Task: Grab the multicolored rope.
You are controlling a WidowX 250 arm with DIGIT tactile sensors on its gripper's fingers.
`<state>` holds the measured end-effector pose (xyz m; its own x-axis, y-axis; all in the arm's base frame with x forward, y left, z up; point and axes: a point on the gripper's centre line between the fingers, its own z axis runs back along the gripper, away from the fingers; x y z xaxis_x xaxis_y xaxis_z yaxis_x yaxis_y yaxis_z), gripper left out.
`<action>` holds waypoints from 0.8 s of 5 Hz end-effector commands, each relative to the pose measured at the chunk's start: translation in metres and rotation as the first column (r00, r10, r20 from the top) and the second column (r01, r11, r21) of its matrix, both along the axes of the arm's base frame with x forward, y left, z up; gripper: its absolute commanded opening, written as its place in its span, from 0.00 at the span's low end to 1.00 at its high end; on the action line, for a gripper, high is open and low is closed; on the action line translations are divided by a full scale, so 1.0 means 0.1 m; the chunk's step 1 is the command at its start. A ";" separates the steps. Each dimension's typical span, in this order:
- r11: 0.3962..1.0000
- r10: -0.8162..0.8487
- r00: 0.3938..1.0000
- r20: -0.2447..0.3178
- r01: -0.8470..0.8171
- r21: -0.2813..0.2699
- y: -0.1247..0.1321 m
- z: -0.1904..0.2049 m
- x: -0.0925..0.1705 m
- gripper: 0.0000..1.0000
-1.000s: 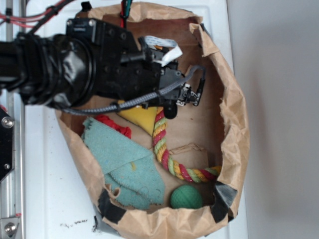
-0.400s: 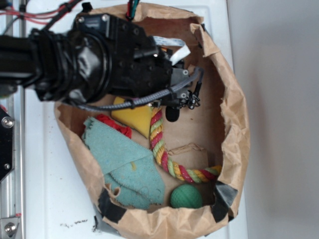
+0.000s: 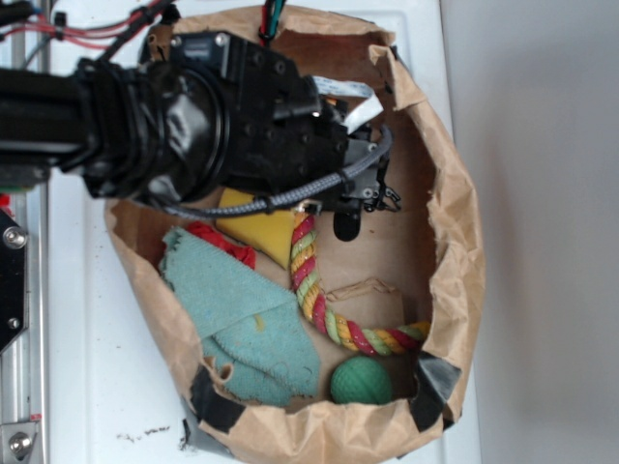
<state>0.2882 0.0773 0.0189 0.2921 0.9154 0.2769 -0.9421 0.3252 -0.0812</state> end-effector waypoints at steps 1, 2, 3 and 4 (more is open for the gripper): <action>1.000 0.017 0.999 0.041 -0.018 0.018 0.16 0.05 0.02 0.00; 0.968 -0.214 0.965 0.152 0.189 0.163 0.15 0.29 0.04 0.00; 0.890 -0.447 0.887 0.113 0.429 0.153 0.07 0.70 0.01 0.00; 0.851 -0.523 0.846 0.101 0.515 0.101 -0.01 1.01 -0.04 0.00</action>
